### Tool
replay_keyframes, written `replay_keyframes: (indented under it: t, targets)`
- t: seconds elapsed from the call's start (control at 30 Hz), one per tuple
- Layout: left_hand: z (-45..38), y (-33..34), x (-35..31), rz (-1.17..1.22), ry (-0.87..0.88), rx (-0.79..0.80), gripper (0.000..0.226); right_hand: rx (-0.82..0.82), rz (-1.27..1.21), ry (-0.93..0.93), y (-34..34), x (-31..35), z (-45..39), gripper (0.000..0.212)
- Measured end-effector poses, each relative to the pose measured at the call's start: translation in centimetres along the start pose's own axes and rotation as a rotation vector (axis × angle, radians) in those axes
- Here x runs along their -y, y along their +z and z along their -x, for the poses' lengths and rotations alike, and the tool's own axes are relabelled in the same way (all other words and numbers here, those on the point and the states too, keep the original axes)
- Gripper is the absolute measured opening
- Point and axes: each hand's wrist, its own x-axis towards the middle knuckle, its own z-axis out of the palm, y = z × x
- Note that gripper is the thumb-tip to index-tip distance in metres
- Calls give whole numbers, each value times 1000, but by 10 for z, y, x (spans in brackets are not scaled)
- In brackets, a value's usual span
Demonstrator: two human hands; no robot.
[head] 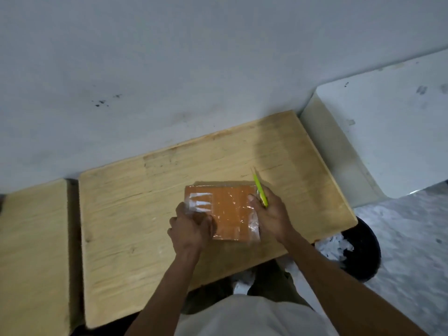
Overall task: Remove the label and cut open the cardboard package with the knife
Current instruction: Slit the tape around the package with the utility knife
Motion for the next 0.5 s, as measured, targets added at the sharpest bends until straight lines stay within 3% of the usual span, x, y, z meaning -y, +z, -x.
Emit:
replay_keyframes:
  t: [0.17, 0.4, 0.5]
  targets:
    - [14, 16, -7, 102, -151, -42, 75, 187, 58, -19, -12, 11, -49, 50]
    - [26, 26, -21, 53, -200, -106, 65, 248, 123, -30, -15, 7, -68, 47]
    - [28, 29, -26, 11, -177, -117, 78, 244, 114, -36, -20, 8, -62, 52]
